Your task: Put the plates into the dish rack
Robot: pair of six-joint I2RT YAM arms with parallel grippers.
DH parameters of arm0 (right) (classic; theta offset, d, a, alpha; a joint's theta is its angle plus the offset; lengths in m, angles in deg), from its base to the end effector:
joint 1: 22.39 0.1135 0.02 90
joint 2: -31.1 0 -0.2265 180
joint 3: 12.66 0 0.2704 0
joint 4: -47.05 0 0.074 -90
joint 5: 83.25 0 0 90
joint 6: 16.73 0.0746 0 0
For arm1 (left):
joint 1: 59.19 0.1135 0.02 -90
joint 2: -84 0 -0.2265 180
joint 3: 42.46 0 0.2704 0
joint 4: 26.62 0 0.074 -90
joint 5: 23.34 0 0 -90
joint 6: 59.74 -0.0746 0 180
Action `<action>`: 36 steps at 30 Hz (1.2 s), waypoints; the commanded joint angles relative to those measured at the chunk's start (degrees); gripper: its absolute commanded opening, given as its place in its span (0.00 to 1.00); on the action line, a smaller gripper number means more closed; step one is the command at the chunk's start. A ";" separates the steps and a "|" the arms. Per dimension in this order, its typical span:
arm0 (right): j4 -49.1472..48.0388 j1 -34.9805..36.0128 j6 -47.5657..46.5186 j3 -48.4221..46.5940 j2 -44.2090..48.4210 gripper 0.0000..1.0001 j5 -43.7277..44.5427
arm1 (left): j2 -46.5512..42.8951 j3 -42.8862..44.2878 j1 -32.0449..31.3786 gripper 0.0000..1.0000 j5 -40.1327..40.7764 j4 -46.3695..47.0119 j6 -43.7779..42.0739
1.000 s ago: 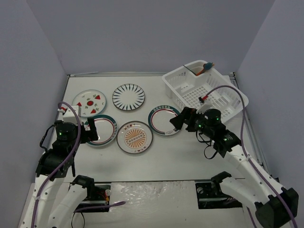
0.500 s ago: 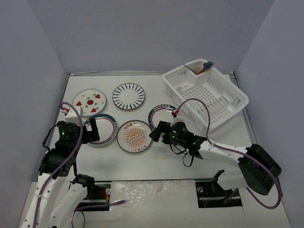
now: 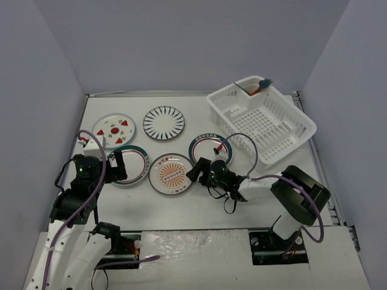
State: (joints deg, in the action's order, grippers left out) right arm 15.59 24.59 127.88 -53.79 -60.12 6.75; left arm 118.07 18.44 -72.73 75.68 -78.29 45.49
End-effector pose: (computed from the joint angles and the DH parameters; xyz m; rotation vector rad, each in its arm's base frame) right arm 0.2314 0.2479 0.0851 0.1387 2.0806 1.1604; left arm 0.2047 -0.0373 0.3004 -0.1303 1.9982 -0.1647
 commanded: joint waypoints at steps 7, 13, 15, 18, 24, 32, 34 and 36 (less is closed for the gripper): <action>-10.88 0.39 3.96 0.13 -6.77 0.53 -1.58 | 0.38 1.58 -0.08 0.97 0.91 3.17 -0.11; -10.75 0.39 4.54 0.27 -9.60 0.37 -1.12 | 0.30 1.50 -0.08 0.97 0.90 3.25 -0.20; -9.52 0.39 4.42 0.11 -9.76 0.28 -0.73 | 0.30 1.53 -0.08 0.97 0.79 3.22 -0.28; -8.05 0.39 3.77 -0.13 -9.43 0.14 -0.22 | 0.30 1.51 -0.08 0.97 0.81 3.17 -0.28; -2.91 0.63 0.73 -0.45 -4.63 0.00 1.67 | 0.13 1.50 -0.08 0.97 1.00 3.15 -0.28; 17.22 1.59 -7.51 -5.23 11.78 0.00 4.59 | 0.13 1.50 -0.08 0.97 1.03 3.32 -0.28; 24.60 1.62 -12.59 -9.52 16.09 0.00 6.12 | 0.28 1.50 -0.08 0.97 0.84 3.42 -0.28; 30.45 1.52 -16.76 -13.33 19.86 0.00 7.87 | 0.40 1.50 0.00 0.97 0.81 3.43 -0.28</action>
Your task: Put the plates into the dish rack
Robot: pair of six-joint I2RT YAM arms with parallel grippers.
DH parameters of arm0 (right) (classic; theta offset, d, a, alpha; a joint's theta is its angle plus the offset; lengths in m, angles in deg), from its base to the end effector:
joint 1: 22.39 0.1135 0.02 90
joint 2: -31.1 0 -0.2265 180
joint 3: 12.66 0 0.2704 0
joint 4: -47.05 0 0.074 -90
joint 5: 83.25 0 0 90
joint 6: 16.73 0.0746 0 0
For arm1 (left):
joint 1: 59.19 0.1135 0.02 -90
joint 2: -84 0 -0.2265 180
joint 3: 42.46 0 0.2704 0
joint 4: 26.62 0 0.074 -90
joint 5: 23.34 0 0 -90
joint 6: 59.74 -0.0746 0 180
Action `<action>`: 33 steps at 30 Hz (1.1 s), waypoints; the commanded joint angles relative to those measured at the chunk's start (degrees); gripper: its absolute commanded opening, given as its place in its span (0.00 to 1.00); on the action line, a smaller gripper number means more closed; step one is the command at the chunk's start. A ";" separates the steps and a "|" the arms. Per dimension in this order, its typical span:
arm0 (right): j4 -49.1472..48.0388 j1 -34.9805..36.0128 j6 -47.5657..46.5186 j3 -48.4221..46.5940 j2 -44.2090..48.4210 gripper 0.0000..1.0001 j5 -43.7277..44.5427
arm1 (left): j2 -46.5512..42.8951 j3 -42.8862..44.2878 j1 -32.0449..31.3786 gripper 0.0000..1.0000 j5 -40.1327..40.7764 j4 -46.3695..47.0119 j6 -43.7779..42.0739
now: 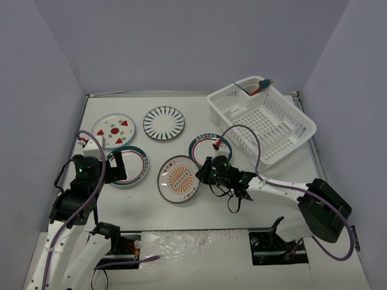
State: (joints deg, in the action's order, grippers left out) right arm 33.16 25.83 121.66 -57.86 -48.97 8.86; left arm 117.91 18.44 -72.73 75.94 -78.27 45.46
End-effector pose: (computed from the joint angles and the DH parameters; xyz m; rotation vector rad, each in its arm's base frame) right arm 0.2296 0.2528 0.1288 0.0296 2.0958 1.0503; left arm 0.2042 -0.0368 0.3010 -0.1328 1.9944 -0.1607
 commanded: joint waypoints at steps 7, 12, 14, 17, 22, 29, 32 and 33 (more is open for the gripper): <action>27.38 -1.87 -23.78 -21.66 20.04 0.00 13.34 | 0.49 1.58 -0.06 0.97 0.42 3.37 -0.26; 34.08 -5.19 -37.82 -30.05 23.10 0.00 23.17 | 0.18 1.58 0.01 0.97 0.12 3.50 -0.26; 34.05 -8.93 -45.36 -31.88 24.22 0.00 23.90 | 0.10 1.58 0.01 0.97 0.04 3.50 -0.26; 34.08 -13.49 -52.77 -34.19 25.04 0.00 21.62 | -0.09 1.50 0.01 0.97 0.13 3.69 -0.26; 33.44 -28.58 -62.38 -40.02 21.77 0.00 14.46 | 0.06 1.56 0.01 0.97 -0.35 4.07 -0.39; 31.13 -44.65 -73.83 -45.94 14.27 0.00 1.16 | -0.22 1.51 -0.08 0.97 -0.58 3.67 -0.36; 29.34 -47.72 -81.75 -47.03 11.21 0.00 -1.00 | -0.39 1.48 -0.17 0.97 -0.71 3.67 -0.21; 29.29 -48.70 -85.25 -47.59 9.76 0.00 -1.33 | -0.29 1.43 -0.17 0.97 -0.62 3.67 -0.30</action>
State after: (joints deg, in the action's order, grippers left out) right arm 70.33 -19.62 50.89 -101.04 -35.81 13.89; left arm 117.36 18.44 -72.73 75.48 -78.09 45.46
